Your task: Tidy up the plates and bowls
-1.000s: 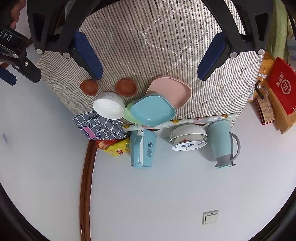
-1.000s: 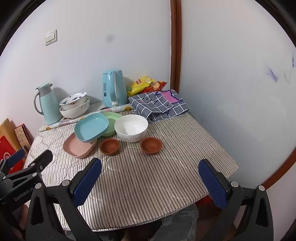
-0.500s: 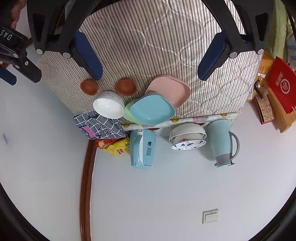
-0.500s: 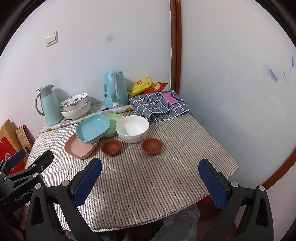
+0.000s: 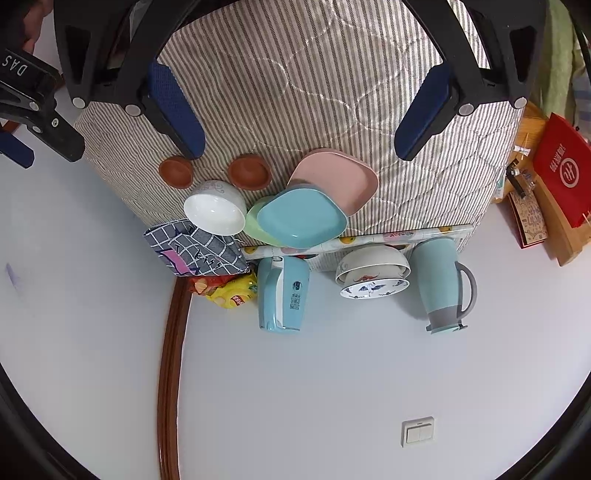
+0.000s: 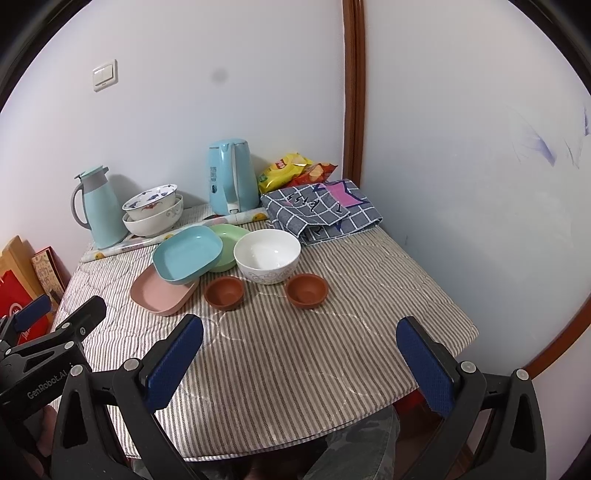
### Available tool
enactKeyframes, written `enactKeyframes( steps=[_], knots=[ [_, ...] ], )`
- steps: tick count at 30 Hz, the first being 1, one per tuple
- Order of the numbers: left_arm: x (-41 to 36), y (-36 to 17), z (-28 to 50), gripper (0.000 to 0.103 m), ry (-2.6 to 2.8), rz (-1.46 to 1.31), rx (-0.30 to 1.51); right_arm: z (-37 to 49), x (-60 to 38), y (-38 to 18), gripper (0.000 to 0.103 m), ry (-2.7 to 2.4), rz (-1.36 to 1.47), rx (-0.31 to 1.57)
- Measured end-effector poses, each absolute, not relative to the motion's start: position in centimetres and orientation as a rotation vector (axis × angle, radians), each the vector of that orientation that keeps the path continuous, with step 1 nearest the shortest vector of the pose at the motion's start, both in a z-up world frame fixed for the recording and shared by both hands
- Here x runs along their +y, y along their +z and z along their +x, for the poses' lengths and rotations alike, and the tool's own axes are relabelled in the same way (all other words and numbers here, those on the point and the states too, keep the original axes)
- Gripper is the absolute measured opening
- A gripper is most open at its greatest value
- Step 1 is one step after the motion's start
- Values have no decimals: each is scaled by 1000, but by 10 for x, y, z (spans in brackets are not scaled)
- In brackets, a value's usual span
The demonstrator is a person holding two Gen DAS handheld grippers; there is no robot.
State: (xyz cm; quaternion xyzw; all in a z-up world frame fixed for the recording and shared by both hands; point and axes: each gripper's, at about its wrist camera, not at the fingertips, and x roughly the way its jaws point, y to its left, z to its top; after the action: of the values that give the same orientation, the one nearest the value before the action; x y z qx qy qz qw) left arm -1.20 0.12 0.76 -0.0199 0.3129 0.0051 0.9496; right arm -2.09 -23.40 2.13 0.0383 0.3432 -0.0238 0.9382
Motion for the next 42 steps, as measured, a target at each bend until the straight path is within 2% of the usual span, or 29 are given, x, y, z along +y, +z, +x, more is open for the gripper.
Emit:
enactKeyframes(
  steps=[42],
  knots=[
    [3, 17, -8, 103, -12, -41, 634, -16, -225, 28, 103, -26, 73, 698]
  ],
)
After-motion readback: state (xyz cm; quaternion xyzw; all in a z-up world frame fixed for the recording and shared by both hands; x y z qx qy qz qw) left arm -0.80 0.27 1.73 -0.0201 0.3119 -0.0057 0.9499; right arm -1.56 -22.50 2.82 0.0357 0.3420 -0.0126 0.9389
